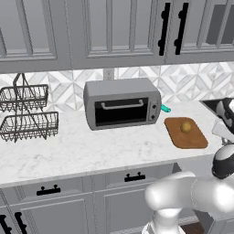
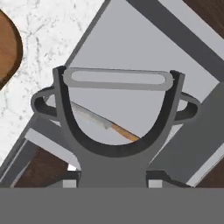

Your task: Place the appropriate cutting tool for cutting the potato skin on the cutting board.

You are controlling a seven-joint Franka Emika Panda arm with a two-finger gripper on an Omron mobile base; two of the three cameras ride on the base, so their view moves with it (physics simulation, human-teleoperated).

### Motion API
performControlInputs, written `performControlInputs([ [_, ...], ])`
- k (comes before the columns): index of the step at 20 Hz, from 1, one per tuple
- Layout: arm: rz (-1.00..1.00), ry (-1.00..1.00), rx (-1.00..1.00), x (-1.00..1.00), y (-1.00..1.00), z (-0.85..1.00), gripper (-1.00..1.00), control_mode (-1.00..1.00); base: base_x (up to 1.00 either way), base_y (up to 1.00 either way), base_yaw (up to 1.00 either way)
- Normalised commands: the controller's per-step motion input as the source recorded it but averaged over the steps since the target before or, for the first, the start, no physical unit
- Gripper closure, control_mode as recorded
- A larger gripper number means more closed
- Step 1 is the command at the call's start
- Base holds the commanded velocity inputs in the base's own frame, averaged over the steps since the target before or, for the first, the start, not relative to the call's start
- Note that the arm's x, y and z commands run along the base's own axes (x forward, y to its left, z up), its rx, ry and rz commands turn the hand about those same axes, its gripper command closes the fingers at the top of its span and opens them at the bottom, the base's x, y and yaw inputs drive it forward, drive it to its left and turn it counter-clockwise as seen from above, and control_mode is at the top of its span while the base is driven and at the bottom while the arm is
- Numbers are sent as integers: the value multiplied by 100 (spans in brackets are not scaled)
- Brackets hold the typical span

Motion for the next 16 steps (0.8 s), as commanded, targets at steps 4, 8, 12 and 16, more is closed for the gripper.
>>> performControlInputs([
  [4, 0, -11, 0, 75, 13, 0, 100, -100, 0, 0, 0],
  [8, 0, -11, 0, 78, 20, 0, 100, -100, 0, 0, 0],
  [12, 0, -6, 0, 70, 37, -2, 100, -100, 0, 0, 0],
  [16, 0, 0, 0, 58, 45, -20, 100, -100, 0, 0, 0],
])
